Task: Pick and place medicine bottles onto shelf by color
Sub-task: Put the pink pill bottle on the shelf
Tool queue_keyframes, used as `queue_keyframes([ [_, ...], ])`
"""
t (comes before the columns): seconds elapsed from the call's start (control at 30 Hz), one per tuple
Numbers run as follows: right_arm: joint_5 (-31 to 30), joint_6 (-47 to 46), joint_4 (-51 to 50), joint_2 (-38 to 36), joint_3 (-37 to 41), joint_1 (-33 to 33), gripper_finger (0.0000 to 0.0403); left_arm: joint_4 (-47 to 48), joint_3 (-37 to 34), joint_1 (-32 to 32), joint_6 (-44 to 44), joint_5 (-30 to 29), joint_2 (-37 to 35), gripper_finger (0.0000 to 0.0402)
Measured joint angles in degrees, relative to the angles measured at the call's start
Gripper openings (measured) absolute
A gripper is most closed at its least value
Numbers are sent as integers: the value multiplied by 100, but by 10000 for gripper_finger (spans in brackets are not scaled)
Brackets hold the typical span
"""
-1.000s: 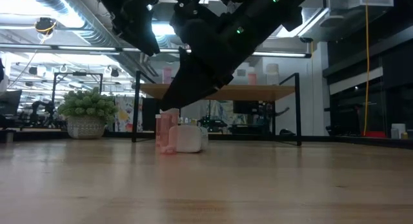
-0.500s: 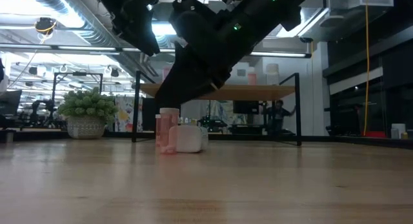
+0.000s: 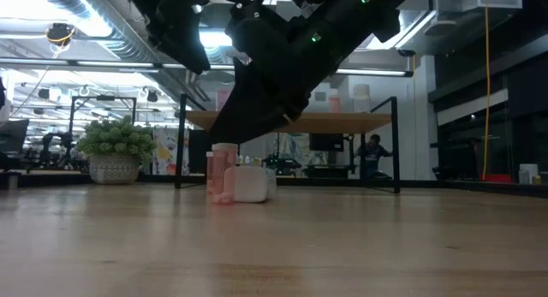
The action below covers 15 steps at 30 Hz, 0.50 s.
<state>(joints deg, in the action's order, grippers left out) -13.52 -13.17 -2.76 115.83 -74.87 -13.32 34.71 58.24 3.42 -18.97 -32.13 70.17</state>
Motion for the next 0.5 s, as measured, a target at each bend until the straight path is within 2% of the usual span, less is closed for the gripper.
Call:
queue_keyframes([
  [0.27, 15, 445, 2, 0, 0, 2, 264, -6, 0, -2, 3, -30, 0, 212],
  [0.5, 14, 461, -22, 0, 3, 2, 264, 42, 0, -3, 7, -30, 0, 212],
])
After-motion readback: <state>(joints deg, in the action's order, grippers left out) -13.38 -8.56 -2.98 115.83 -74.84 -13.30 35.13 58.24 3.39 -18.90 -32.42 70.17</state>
